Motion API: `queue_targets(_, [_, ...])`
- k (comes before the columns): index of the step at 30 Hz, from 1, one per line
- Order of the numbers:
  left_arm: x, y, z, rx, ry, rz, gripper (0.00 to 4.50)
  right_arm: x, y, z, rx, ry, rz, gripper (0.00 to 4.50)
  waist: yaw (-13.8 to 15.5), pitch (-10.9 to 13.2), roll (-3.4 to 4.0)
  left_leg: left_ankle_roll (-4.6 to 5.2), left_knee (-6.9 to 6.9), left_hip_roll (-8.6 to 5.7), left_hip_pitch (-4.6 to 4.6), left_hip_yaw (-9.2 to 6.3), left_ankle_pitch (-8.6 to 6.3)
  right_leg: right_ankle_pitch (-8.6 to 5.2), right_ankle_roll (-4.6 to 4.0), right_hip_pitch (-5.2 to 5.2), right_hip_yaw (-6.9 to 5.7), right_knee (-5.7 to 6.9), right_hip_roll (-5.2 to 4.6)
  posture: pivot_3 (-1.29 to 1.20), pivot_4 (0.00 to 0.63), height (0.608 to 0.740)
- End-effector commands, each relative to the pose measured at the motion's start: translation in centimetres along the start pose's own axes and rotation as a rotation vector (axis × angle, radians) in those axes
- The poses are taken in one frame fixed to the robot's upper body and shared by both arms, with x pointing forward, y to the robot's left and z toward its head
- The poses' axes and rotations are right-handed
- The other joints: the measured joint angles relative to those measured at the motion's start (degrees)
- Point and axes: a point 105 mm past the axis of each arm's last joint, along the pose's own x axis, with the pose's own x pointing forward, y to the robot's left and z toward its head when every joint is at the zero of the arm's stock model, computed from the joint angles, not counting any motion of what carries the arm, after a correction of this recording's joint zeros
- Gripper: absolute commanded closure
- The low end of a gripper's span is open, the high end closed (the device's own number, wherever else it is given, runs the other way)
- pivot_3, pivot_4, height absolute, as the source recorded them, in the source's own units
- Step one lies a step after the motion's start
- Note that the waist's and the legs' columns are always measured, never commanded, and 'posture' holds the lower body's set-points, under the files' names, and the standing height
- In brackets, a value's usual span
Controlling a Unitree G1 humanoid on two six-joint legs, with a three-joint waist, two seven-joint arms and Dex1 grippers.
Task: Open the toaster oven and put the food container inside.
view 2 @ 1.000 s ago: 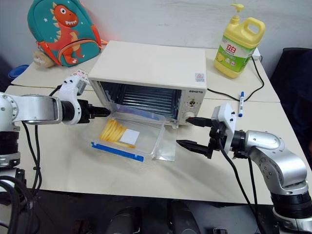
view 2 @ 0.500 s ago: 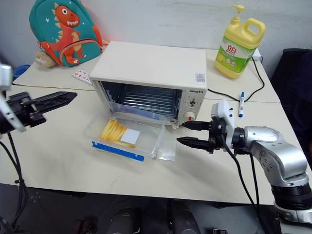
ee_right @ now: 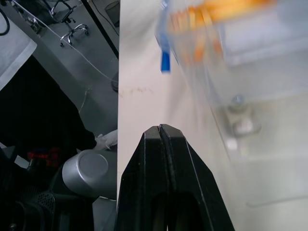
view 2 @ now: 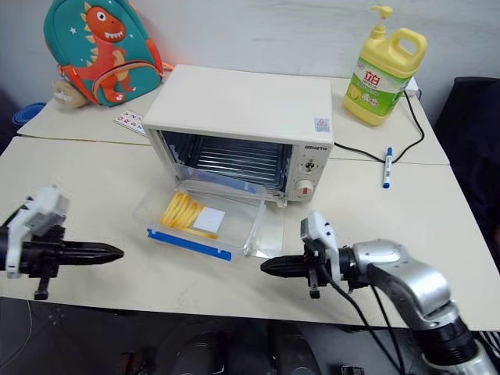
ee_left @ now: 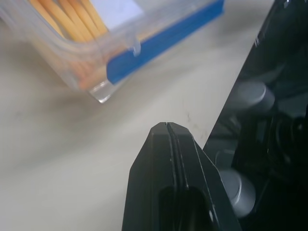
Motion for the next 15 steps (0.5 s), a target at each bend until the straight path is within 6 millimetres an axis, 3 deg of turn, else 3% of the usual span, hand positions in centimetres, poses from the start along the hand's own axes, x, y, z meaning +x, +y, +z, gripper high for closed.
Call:
queue_targets(1, [0.3,0.9,0.4,0.075,0.035,0.012,4.5,0.5,0.1,-0.1,-0.025,-0.039,0.031,4.47,0.12,0.0,-0.01,0.19,0.01,0.02,0.0,0.0,0.06,0.01,0.02,-0.04,-0.01,0.09,0.03,0.0,0.15,0.74])
queue_targets(6, [1.6,2.5,1.5,0.12,0.014,0.009,4.5,2.6,-1.9,0.9,-0.055,-0.122,-0.037,4.47,-0.26,0.0,-0.02,0.11,0.01,0.11,0.04,0.07,0.02,0.45,0.87,-0.21,-0.06,0.35,0.33,0.0,0.15,0.74])
queue_targets(9, [3.1,3.8,3.9,0.158,-0.087,0.039,4.5,4.2,-3.2,2.7,-0.061,-0.186,-0.117,4.47,-0.32,0.0,-0.01,0.03,0.19,0.03,0.0,0.07,0.11,0.45,0.87,-0.32,-0.05,0.65,0.41,0.0,0.15,0.74])
queue_targets(15, [5.4,5.2,6.0,0.186,-0.201,0.071,4.5,3.8,-5.8,5.4,-0.097,-0.245,-0.263,4.47,-0.59,0.0,-0.04,0.06,0.9,0.07,-0.06,0.05,0.11,0.5,0.96,-0.3,0.01,1.15,0.38,0.0,0.15,0.74])
